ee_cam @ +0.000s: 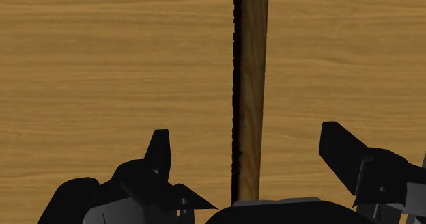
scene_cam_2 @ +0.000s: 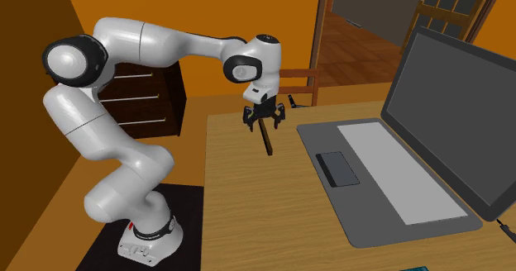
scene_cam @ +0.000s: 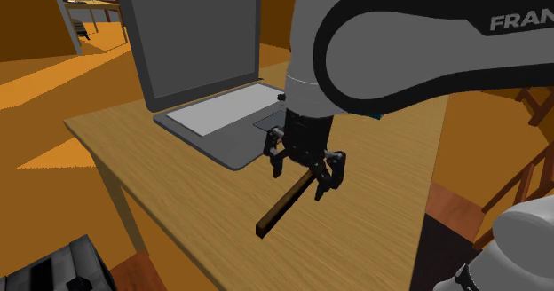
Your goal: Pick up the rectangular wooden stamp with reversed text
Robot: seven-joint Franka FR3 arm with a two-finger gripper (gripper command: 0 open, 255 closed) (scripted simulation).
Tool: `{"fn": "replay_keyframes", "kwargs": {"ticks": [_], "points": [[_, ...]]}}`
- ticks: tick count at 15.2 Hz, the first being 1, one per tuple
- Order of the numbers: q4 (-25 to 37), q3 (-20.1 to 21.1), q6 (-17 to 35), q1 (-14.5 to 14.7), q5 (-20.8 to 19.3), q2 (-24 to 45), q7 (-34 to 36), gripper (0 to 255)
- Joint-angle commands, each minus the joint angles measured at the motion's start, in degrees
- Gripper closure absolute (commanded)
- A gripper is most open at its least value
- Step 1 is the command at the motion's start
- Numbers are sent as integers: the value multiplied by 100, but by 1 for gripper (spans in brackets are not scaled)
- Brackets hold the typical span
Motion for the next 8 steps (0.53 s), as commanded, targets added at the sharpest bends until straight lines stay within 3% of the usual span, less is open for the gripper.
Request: {"fn": "replay_keyframes", "kwargs": {"ticks": [1,8], "points": [[-49,166,185,-89,14,96,107,0],[-299,371,553,-137,77,198,89,0]]}}
